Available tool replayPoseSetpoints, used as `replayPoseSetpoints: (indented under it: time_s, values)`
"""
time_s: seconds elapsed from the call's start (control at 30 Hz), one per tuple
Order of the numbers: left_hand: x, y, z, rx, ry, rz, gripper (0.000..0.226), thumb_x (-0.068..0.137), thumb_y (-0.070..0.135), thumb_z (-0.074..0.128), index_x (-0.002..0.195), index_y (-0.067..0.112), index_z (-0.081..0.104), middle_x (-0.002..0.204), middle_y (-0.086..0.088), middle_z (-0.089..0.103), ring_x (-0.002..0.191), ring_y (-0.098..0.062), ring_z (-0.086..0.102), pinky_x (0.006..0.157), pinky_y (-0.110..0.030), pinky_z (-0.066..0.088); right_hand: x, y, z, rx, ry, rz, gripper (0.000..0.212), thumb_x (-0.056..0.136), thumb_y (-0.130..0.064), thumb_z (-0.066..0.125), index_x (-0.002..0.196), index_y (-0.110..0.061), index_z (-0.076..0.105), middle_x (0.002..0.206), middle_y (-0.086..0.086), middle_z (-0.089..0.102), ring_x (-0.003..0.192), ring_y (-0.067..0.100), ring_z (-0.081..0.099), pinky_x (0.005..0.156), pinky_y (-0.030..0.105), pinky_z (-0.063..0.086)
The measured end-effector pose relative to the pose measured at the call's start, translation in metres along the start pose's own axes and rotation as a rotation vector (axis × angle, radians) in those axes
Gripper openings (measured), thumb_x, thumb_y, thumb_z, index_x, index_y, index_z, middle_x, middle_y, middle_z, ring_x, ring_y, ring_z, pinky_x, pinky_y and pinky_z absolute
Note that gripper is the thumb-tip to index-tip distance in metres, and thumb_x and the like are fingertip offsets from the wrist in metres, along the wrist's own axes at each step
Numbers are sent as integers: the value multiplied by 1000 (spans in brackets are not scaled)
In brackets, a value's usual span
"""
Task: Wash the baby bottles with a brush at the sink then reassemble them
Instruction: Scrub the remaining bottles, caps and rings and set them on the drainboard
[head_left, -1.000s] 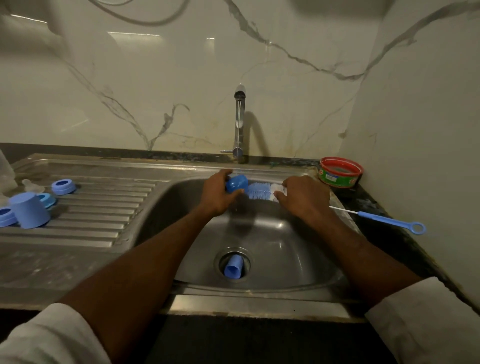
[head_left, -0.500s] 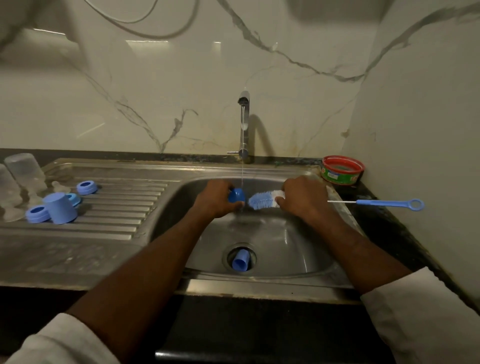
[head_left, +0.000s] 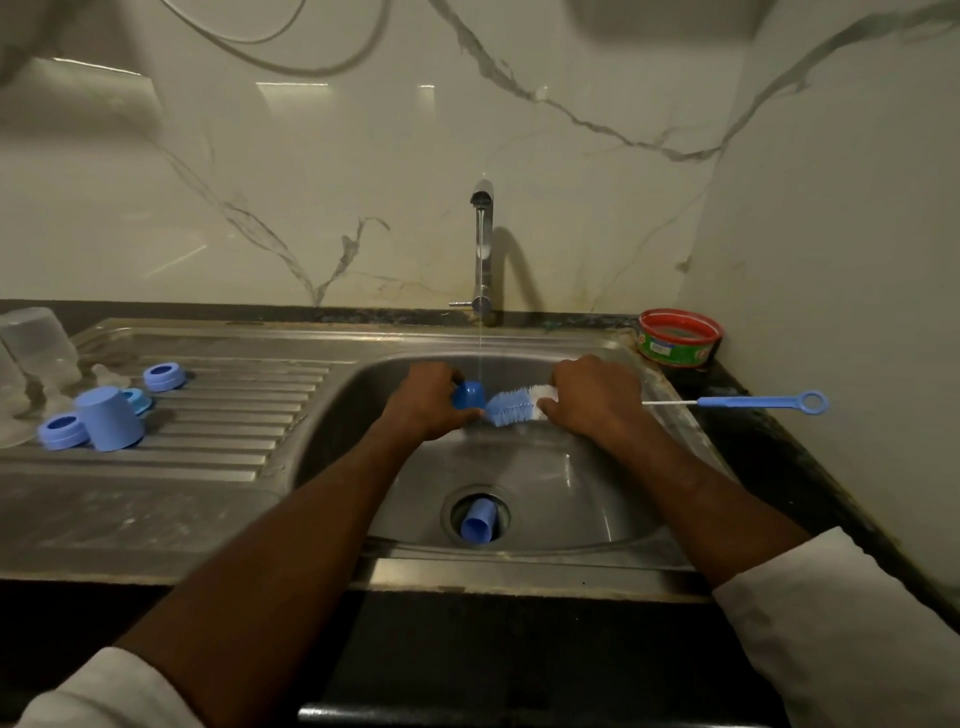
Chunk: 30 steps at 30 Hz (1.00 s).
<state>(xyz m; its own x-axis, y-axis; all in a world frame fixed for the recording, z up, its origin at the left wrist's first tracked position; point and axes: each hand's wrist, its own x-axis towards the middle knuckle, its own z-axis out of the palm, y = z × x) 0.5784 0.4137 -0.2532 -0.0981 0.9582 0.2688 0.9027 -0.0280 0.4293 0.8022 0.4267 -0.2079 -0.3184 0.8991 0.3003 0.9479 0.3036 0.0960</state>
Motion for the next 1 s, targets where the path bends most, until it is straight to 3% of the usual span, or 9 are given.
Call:
replayPoseSetpoints:
  time_s: [0.1,0.23,0.37,0.43,0.53,0.67,0.83,1.0]
  values:
    - [3,3,-2,12,8,33,56,81,35,83,127,16,60,121,-6,65,103,-15,62,91,-31,55,2,4,0,10,-1,22,42,91,-56,61,122,-27,67,112,3,68,98,22,65,71,32,43]
    - [6,8,-11,-97,149,56,58,76,31,88,123,13,59,117,-5,64,96,-9,56,80,-22,47,5,6,-3,7,39,58,42,93,-56,61,122,-26,67,110,2,69,97,21,64,71,32,42]
    - [3,-3,0,-53,-62,-182,69,73,30,89,128,7,53,120,-8,56,111,-23,58,83,-28,47,4,6,0,3,-13,63,43,92,-56,61,122,-27,67,109,3,68,97,21,65,78,36,49]
    - [8,-5,5,-59,-82,-189,64,77,33,87,127,7,56,123,-11,59,112,-25,58,88,-31,50,4,4,1,18,-14,73,43,92,-56,62,122,-27,67,110,2,68,97,20,65,81,36,51]
    - [20,4,9,-171,48,-108,53,82,31,83,124,8,62,123,-12,65,110,-22,61,91,-29,49,6,6,1,43,-15,77,41,92,-55,62,122,-27,66,113,2,67,100,20,64,84,36,51]
    - [32,21,11,-407,281,-86,56,82,21,83,133,15,60,130,-6,64,115,-18,62,92,-22,46,8,8,3,62,-47,76,39,93,-53,63,122,-27,66,114,1,67,101,19,64,86,36,51]
    - [32,11,28,-332,183,-41,52,81,17,83,128,13,61,125,-6,66,114,-18,64,95,-27,51,8,11,5,41,-29,43,37,94,-54,60,120,-28,65,116,2,66,103,20,64,84,35,49]
    - [32,4,20,-458,295,-57,52,79,20,86,125,13,63,119,-3,69,102,-14,67,90,-27,55,8,12,7,42,-21,36,36,93,-54,60,117,-28,68,111,1,67,100,21,65,80,35,49]
